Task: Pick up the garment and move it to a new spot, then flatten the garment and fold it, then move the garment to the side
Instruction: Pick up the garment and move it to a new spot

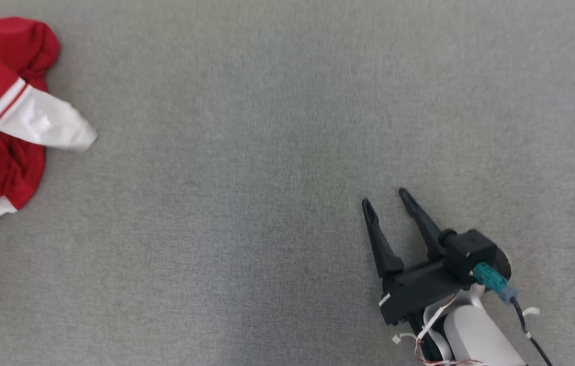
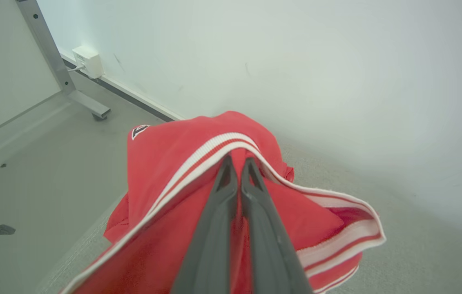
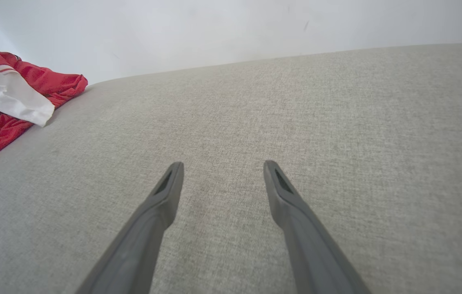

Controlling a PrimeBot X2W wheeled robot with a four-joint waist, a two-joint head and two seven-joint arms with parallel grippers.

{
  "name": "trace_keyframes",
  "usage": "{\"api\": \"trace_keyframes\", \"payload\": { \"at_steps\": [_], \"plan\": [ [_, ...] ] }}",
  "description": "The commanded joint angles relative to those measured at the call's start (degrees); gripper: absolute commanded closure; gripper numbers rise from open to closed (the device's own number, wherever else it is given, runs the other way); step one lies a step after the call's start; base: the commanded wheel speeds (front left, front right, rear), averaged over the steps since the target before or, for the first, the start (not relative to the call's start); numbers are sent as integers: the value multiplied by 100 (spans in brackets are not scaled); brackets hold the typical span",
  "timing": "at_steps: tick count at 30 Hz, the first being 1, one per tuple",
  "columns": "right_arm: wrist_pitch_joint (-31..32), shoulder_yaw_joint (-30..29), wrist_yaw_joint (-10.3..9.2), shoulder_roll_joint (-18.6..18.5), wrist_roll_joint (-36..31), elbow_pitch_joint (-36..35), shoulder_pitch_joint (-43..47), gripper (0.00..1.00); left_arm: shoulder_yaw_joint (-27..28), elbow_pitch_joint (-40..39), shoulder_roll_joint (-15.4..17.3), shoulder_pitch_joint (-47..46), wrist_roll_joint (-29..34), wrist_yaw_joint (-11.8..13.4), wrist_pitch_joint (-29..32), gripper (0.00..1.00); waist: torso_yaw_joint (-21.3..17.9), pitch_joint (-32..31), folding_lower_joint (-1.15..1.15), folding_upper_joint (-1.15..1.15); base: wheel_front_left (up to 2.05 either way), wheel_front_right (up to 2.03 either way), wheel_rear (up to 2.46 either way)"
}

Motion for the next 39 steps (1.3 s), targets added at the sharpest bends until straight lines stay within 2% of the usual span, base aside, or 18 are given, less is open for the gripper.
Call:
{"api": "trace_keyframes", "payload": {
  "at_steps": [1,9,19,30,31,35,39],
  "plan": [
    [-77,30,-14,-16,144,115,141,0,-113,-133,101,-216,109,-80,71,100,0,-623,0,0,0,0,0],
    [-230,152,-14,-14,549,485,387,0,-664,-394,-65,-765,250,-331,174,100,-209,-1505,0,0,0,0,0],
    [-310,290,-14,-14,767,786,701,0,-1347,-688,-763,-1213,-2,-658,516,100,-885,-2299,0,0,0,0,0],
    [-253,448,-14,-14,704,679,652,0,-1981,-1041,-1601,-933,-244,-857,581,100,-1928,-2206,0,0,0,0,0],
    [-222,407,-13,-14,663,664,628,0,-2105,-1058,-1859,-793,-328,-885,496,100,-2093,-2137,0,0,0,0,0],
    [-175,357,-13,-12,598,584,553,0,-2341,-968,-2191,-514,-325,-938,285,100,-2373,-1957,0,0,0,0,0],
    [-166,383,-13,-12,619,487,496,0,-2467,-638,-2308,-247,-100,-966,-209,100,-2543,-1773,0,0,0,0,0]
  ]
}}
